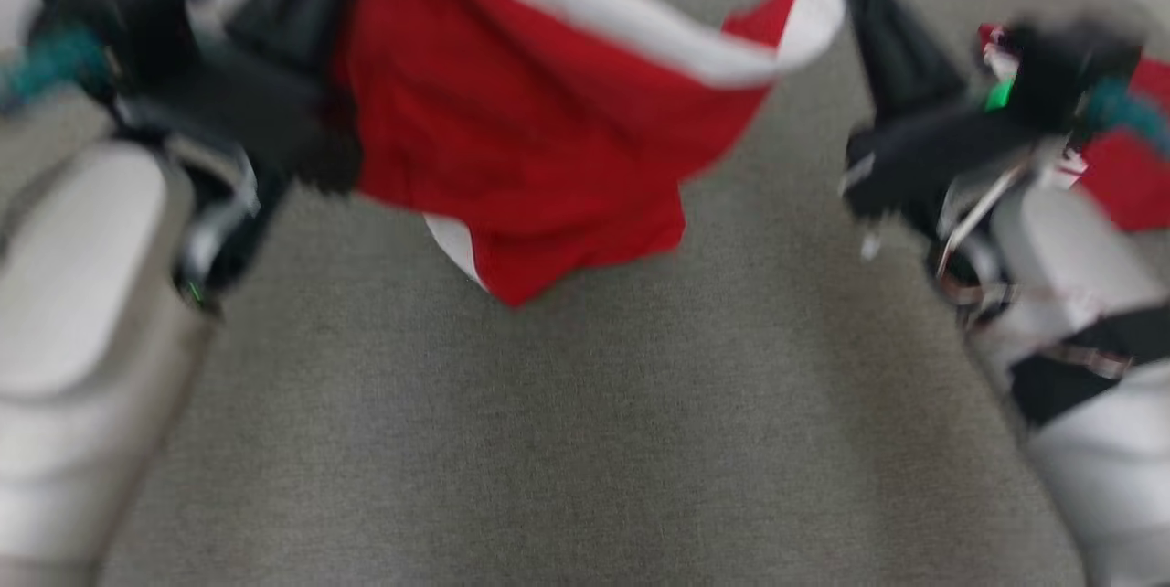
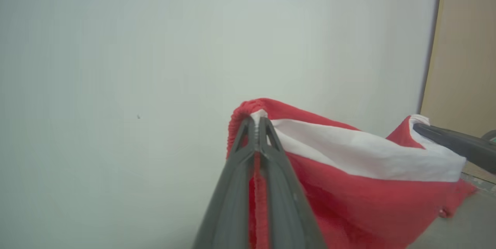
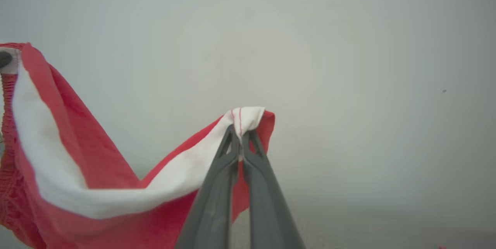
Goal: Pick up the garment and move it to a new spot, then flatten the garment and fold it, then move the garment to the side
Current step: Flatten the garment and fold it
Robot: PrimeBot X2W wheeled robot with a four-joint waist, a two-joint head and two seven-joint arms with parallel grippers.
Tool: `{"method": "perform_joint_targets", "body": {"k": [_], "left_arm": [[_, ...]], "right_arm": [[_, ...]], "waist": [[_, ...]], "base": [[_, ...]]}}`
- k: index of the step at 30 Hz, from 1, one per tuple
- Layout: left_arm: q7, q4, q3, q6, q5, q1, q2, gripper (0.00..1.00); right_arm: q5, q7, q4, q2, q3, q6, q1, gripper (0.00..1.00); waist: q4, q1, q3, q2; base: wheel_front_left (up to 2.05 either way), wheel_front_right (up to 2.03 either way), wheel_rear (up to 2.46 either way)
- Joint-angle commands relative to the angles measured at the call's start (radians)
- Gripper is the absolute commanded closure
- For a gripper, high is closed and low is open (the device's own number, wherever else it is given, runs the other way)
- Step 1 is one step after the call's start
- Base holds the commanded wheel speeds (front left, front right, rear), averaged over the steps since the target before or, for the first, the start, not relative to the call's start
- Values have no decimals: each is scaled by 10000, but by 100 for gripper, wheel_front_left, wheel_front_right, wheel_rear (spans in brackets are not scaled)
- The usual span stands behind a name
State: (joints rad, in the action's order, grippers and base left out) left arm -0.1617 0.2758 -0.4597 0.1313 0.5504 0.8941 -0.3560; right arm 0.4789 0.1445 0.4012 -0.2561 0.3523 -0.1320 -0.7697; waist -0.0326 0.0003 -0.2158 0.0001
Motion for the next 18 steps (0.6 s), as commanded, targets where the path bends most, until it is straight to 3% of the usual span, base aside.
{"method": "perform_joint_targets", "body": {"k": [1, 9, 13, 18], "left_arm": [[254, 384, -262, -19, 324, 1437, -260, 100], [737, 2343, -1165, -23, 1710, 6377, -533, 100], [760, 3126, -1111, -23, 2238, 7820, -468, 100], [810, 4128, -1337, -23, 2843, 9468, -387, 100]], "right_arm": [[132, -342, 199, -175, -16, 32, -1308, 100], [639, -1496, 1474, -93, -795, 32, -6077, 100], [748, -1857, 2173, 37, -1157, 30, -7598, 100], [19, -1973, 3477, -97, -1043, 30, -9517, 100]], "waist": [[53, -3, -1903, -1], [53, -3, -3509, -1], [-56, -3, -3827, -1], [-278, -3, -4235, -1]], "base": [[0, 0, 0], [0, 0, 0], [0, 0, 0], [0, 0, 0]]}}
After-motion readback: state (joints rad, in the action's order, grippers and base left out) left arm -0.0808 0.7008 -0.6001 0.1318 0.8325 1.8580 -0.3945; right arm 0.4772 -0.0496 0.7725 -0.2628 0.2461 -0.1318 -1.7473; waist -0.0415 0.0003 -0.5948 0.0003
